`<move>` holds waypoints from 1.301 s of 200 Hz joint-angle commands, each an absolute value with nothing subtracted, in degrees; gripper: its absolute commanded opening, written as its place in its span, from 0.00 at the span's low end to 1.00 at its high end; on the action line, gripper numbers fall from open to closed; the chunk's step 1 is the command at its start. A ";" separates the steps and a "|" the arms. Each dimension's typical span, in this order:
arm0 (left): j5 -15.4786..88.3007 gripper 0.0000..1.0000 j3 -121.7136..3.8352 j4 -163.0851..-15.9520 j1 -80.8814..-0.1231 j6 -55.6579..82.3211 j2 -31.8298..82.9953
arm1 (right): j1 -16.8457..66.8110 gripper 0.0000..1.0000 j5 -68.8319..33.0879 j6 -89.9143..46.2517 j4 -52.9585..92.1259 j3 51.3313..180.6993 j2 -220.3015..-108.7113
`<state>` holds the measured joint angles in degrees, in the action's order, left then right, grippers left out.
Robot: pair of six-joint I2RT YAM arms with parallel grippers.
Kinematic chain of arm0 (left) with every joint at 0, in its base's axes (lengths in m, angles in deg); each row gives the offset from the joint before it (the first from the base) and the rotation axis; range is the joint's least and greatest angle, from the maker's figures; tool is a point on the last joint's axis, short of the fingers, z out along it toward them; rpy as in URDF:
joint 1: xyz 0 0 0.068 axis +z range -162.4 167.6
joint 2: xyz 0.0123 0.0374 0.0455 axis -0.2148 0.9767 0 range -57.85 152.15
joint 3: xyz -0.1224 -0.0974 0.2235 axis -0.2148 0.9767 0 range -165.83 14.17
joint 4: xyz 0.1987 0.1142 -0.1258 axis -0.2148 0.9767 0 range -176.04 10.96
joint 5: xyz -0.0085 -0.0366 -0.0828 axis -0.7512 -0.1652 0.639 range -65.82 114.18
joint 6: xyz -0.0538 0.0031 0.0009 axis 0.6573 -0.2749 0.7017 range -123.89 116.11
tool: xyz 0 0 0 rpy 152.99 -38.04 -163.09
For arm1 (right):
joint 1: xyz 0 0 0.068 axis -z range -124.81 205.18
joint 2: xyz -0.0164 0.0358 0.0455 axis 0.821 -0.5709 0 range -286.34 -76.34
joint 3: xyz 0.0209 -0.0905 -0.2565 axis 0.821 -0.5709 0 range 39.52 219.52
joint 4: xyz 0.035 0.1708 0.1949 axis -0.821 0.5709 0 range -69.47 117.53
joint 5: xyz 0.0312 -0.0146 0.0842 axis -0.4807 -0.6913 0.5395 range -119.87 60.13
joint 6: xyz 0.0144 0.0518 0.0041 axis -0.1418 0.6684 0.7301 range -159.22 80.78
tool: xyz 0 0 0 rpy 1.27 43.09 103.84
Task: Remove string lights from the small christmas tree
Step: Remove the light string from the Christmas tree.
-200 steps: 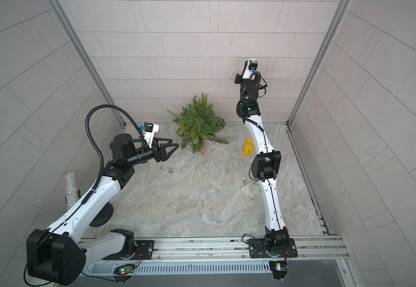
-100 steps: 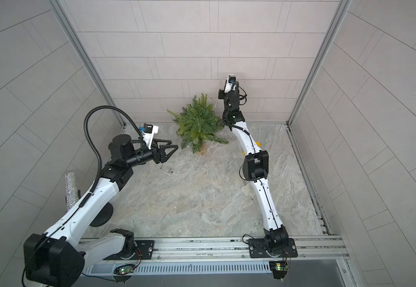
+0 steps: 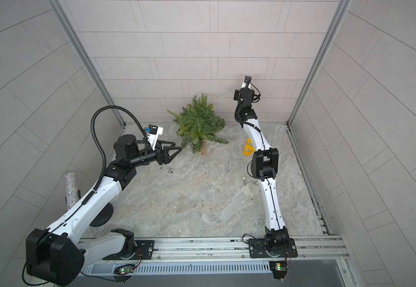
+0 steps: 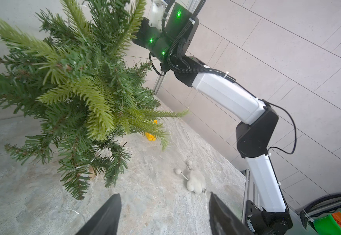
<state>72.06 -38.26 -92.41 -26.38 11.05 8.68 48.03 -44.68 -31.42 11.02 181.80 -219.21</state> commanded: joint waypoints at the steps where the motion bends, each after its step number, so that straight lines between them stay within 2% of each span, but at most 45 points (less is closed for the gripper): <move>1: 71.93 0.72 -38.48 -93.67 -26.62 10.46 7.31 | 47.86 0.00 -48.61 -32.54 8.66 172.34 -211.23; 48: 72.35 0.72 -37.91 -93.63 -26.81 10.79 6.03 | 51.13 0.00 -48.76 -31.61 2.61 153.76 -199.84; 90: 71.44 0.72 -38.01 -93.38 -26.75 11.46 5.49 | 51.10 0.00 -46.70 -32.53 1.81 146.73 -193.18; 112: 65.66 0.71 -40.21 -88.60 -26.88 10.76 6.31 | 51.07 0.00 -47.09 -32.90 1.86 142.95 -189.92; 140: 59.31 0.71 -45.54 -81.98 -27.86 8.06 9.69 | 51.19 0.00 -47.54 -34.41 0.32 137.19 -185.71; 176: 54.85 0.76 -53.66 -77.59 -29.64 4.80 15.42 | 51.23 0.00 -45.87 -34.38 -0.29 133.77 -183.13; 202: 50.46 0.84 -59.74 -75.66 -30.76 2.32 20.06 | 51.28 0.00 -44.70 -32.86 -0.30 132.81 -182.95; 260: 51.76 0.79 -74.15 -77.47 -32.57 -3.66 30.86 | 51.07 0.00 -42.87 -30.27 -0.21 130.68 -182.45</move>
